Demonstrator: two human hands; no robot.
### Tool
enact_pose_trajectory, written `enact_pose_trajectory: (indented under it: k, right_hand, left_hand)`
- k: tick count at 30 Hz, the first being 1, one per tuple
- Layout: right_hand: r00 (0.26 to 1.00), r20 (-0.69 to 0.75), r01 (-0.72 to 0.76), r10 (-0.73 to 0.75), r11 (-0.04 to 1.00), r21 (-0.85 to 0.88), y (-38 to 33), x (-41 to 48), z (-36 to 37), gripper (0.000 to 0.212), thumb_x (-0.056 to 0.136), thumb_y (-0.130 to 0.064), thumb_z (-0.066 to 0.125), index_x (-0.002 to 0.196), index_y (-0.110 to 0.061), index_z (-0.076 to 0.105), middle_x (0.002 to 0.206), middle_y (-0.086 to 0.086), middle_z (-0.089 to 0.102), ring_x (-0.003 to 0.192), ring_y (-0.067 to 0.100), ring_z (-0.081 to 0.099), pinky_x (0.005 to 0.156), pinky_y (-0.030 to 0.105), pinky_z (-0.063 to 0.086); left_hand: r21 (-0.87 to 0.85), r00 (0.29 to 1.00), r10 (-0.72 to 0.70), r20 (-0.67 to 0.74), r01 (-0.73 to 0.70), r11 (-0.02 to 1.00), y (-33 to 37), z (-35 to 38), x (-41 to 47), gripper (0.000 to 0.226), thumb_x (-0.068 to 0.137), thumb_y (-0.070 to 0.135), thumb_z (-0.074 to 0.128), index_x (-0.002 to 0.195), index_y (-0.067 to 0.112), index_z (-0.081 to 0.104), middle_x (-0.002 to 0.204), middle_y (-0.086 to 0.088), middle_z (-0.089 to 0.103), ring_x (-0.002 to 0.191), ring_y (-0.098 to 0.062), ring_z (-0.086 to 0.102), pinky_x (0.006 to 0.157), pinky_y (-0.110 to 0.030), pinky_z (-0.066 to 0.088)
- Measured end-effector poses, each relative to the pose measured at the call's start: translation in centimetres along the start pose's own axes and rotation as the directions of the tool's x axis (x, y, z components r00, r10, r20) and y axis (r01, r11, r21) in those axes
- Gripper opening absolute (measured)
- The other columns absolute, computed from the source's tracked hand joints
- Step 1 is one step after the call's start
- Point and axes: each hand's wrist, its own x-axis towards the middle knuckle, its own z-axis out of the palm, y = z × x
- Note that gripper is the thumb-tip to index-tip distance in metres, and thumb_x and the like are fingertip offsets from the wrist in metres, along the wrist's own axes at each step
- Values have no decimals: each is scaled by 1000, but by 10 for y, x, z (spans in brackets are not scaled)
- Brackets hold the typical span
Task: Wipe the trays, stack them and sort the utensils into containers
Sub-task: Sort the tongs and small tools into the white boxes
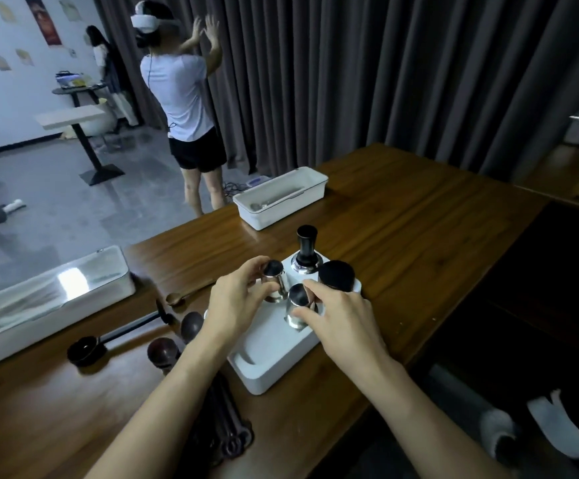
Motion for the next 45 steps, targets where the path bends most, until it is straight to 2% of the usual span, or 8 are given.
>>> enact_pose_trajectory:
  k: [5,15,17,22,29,34,41,45]
  right_hand:
    - [999,0,-46,46,998,-44,-8,0,3,21,90,-44,65,90,-24,56,63,-4,52,57,13,49,58,35,47]
    - [998,30,-48,51,994,-101,-16,-4,10,22,90,-42,65,84,-26,52,64,-6,49,55,9,44,50,24,37]
    - [998,30,-46,50,992,-117,-15,-6,15,22,91,-41,65,85,-25,52,62,-8,45,54,9,41,49,22,33]
    - [998,6,-63,64,990,-129,-13,-10,21,19,92,-44,65,94,-27,57,72,-9,53,66,13,51,62,29,49]
    - [998,-1,-68,69,985,-158,-12,-14,25,21,94,-46,64,102,-29,57,81,-11,56,72,13,50,63,27,44]
    - [996,3,-86,88,982,-166,-13,-15,26,22,93,-48,63,99,-29,54,82,-8,57,75,15,51,62,29,43]
    - [998,-35,-54,48,982,-180,-13,-17,27,25,93,-48,63,105,-26,60,74,-14,46,77,13,43,89,31,43]
    - [996,-21,-88,85,979,-181,-14,-16,25,33,94,-49,62,120,-29,62,94,-8,62,98,15,50,98,32,41]
  left_hand:
    - [-15,1000,20,19,-20,1000,-7,-5,0,48,90,34,77,135,24,63,118,10,72,109,-1,63,92,-19,46]
    - [5,998,42,52,-42,999,-11,-10,-1,50,90,35,76,136,21,62,117,1,74,111,-17,69,98,-41,54]
    - [18,997,55,53,-56,998,-10,-12,-2,50,90,34,76,136,20,62,117,2,75,109,-17,70,97,-40,55]
    - [89,995,83,53,-88,992,-11,-12,-1,54,90,37,76,139,21,60,118,2,75,109,-16,70,94,-33,55]
    - [153,995,87,54,-95,984,-15,-3,-4,52,90,40,75,138,25,61,119,4,74,111,-18,68,90,-29,50]
    - [180,996,62,67,-74,981,-25,1,-1,52,91,45,72,138,30,61,124,-2,67,124,-19,51,89,-28,39]
    - [190,994,65,91,-81,978,-20,3,-1,45,89,44,74,131,33,61,124,9,70,113,-16,63,83,-26,42]
    - [181,993,68,102,-85,980,-19,2,-2,44,89,43,74,130,33,62,128,10,66,120,-15,58,86,-28,44]
